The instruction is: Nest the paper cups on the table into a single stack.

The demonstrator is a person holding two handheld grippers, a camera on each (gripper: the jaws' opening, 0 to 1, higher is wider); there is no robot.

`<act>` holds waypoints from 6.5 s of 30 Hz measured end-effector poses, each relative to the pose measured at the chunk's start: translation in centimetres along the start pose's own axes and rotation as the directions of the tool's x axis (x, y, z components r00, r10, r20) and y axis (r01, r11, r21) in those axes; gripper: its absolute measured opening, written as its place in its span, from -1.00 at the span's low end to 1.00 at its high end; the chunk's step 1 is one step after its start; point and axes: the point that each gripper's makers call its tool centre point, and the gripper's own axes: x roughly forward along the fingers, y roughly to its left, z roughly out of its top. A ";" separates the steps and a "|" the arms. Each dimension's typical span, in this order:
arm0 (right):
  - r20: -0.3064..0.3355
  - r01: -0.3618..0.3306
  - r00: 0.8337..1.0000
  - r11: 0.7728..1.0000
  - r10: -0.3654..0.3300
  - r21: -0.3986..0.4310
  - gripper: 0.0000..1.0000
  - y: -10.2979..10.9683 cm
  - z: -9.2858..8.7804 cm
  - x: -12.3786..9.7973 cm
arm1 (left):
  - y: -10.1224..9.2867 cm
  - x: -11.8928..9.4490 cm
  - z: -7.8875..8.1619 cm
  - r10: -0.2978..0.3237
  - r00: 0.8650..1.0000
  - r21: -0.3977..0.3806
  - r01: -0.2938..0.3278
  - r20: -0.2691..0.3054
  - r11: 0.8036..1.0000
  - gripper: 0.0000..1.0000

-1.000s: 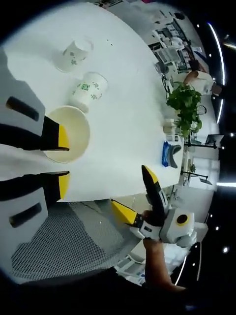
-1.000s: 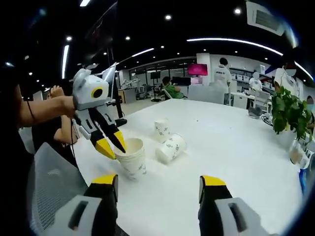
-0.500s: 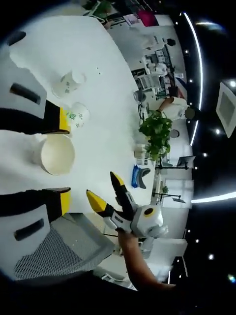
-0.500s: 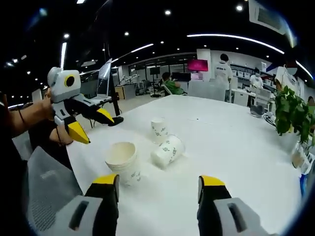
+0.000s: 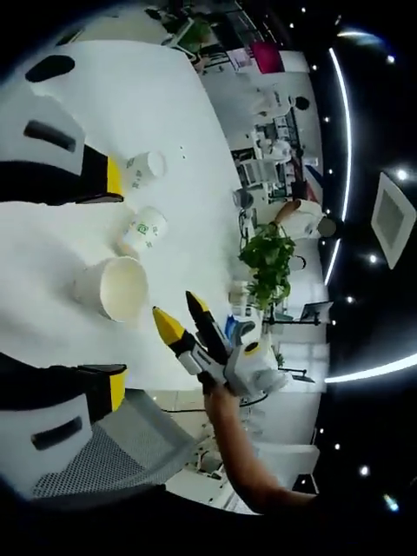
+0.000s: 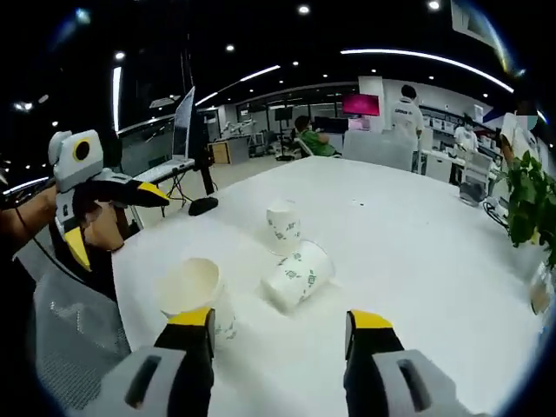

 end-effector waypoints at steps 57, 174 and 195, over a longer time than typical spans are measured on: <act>-0.191 0.042 0.982 0.975 0.001 0.220 -0.11 -1.8 -0.9 11.6 | 2.6 -2.1 -0.4 0.115 0.992 -0.056 -0.112 0.060 0.992 0.90; 0.217 -0.129 0.967 0.991 0.130 -0.017 0.46 5.3 1.3 -8.4 | -3.6 2.8 5.2 -0.319 0.944 0.279 0.329 -0.080 0.902 -1.00; 0.195 -0.051 0.980 0.999 0.049 0.007 0.48 4.6 -0.5 -10.1 | -3.3 5.5 2.3 -0.273 0.947 0.340 0.316 -0.168 0.886 -1.00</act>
